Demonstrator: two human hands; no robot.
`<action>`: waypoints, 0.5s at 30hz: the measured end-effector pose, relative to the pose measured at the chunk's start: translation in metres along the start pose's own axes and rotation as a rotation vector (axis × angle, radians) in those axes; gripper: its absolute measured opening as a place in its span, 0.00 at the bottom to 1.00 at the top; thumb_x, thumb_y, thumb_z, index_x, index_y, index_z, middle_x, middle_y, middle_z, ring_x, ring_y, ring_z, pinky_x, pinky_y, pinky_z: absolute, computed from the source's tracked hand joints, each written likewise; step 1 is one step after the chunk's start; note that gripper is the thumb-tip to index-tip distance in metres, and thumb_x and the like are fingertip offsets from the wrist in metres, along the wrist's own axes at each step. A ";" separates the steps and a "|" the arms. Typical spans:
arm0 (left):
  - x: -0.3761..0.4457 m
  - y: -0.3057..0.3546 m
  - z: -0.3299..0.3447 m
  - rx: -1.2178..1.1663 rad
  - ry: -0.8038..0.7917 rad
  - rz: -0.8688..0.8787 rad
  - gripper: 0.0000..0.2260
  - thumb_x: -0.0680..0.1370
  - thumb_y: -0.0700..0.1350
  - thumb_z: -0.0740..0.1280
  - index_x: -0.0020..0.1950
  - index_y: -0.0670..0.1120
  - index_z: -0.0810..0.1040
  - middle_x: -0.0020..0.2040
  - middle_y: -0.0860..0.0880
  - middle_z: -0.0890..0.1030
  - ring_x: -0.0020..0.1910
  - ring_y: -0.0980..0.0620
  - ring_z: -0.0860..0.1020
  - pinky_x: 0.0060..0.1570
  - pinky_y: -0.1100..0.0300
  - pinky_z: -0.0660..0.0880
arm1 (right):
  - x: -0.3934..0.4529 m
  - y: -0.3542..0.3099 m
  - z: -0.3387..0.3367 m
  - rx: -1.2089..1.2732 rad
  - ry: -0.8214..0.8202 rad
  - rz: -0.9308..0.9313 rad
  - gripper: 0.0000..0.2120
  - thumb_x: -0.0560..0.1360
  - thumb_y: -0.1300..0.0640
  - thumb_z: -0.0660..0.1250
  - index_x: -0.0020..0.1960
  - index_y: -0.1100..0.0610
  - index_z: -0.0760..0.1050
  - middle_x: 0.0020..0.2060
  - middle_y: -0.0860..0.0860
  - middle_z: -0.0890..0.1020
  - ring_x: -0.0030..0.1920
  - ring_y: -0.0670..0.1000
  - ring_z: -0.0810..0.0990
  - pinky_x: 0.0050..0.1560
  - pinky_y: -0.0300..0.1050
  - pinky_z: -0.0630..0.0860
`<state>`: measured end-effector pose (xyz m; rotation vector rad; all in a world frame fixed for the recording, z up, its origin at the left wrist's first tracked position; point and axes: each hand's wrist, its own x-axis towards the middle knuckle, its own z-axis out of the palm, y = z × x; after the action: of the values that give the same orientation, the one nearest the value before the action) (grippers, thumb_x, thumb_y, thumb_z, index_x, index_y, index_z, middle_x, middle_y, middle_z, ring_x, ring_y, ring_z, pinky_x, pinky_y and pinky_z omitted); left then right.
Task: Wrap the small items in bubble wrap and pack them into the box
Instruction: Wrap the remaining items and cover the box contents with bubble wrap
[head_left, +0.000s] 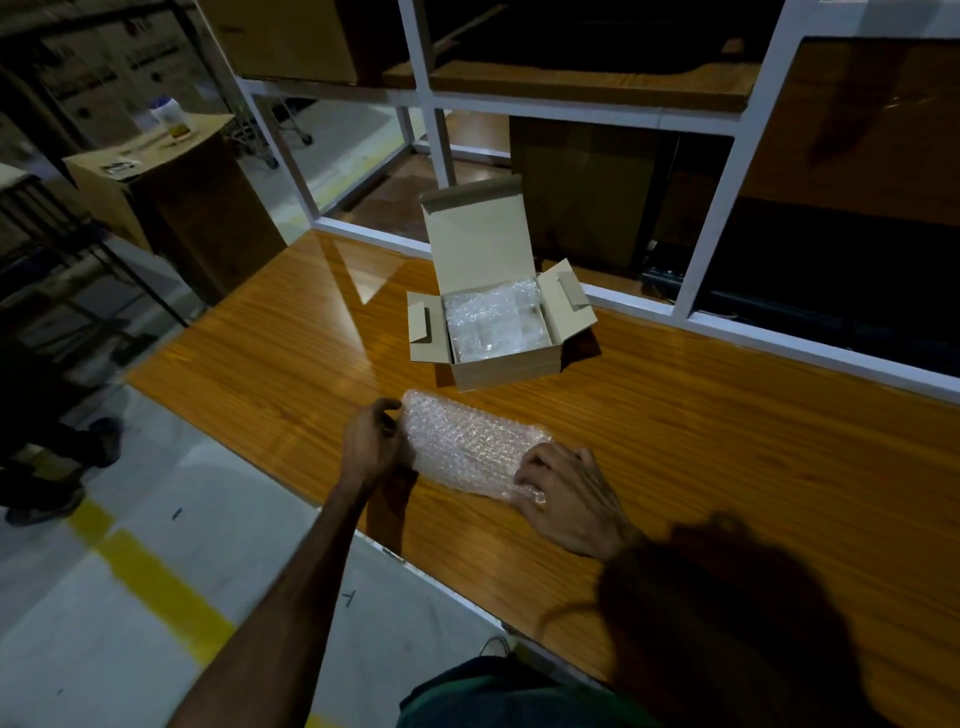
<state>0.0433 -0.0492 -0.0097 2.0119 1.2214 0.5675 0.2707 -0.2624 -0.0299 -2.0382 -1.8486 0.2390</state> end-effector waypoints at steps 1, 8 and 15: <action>0.000 -0.003 0.002 0.013 0.000 0.025 0.23 0.80 0.56 0.71 0.69 0.43 0.76 0.53 0.51 0.82 0.47 0.56 0.82 0.46 0.52 0.82 | 0.001 -0.001 -0.001 -0.030 0.022 0.018 0.22 0.80 0.33 0.57 0.55 0.45 0.83 0.55 0.41 0.78 0.60 0.43 0.75 0.63 0.52 0.67; -0.008 -0.002 0.023 0.510 -0.021 0.215 0.33 0.77 0.53 0.75 0.79 0.48 0.67 0.78 0.38 0.67 0.74 0.36 0.70 0.70 0.38 0.73 | 0.026 -0.027 0.004 -0.151 0.141 0.073 0.21 0.84 0.47 0.55 0.71 0.51 0.76 0.71 0.51 0.77 0.72 0.51 0.73 0.75 0.56 0.68; -0.011 0.005 0.059 0.530 -0.342 0.368 0.36 0.83 0.66 0.43 0.86 0.48 0.52 0.86 0.42 0.49 0.85 0.42 0.44 0.83 0.38 0.48 | 0.077 -0.043 0.027 -0.134 -0.215 0.040 0.34 0.85 0.44 0.46 0.86 0.56 0.42 0.86 0.55 0.42 0.85 0.56 0.40 0.83 0.56 0.37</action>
<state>0.0809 -0.0808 -0.0450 2.6730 0.8503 0.0456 0.2309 -0.1798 -0.0286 -2.2167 -2.0003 0.3672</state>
